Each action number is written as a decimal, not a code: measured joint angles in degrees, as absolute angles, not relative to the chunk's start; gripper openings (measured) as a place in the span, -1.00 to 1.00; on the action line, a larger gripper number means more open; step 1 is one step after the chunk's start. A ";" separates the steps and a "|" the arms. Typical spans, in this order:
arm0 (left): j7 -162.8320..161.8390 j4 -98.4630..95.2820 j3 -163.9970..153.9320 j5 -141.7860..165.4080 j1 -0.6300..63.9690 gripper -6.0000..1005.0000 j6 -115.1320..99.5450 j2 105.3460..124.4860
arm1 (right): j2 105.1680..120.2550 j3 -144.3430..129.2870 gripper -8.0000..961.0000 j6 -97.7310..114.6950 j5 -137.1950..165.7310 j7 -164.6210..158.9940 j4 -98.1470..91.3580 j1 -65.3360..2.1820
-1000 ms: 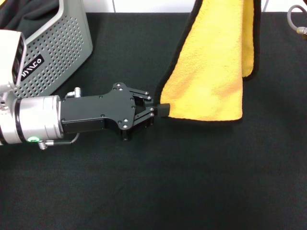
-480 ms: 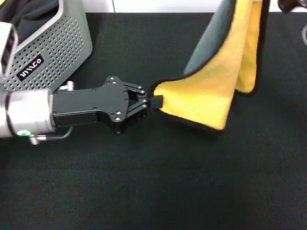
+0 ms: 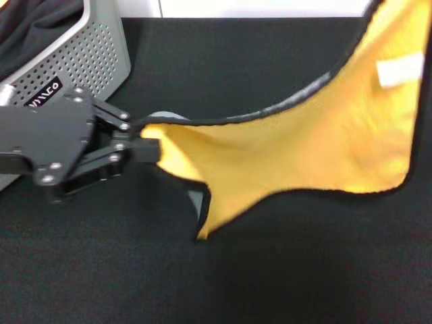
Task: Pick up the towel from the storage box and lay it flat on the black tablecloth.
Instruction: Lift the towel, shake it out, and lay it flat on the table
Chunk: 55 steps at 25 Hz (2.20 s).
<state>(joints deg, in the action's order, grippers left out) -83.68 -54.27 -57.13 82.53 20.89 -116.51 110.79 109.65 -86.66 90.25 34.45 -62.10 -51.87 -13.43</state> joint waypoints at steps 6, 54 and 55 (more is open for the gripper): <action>-92.88 -64.91 -65.31 73.65 17.93 -0.93 -116.66 106.26 | 110.52 -78.24 -0.95 101.63 45.54 -76.78 -53.03 -9.61; -98.98 -56.96 -54.79 134.19 38.53 -0.93 -76.07 119.73 | 115.86 -79.68 -0.95 47.27 60.01 -65.72 -26.69 -34.28; -100.23 -59.05 -56.69 134.88 38.27 -0.93 -76.06 119.76 | 115.83 -79.68 -0.94 47.21 60.20 -65.72 -26.66 -34.21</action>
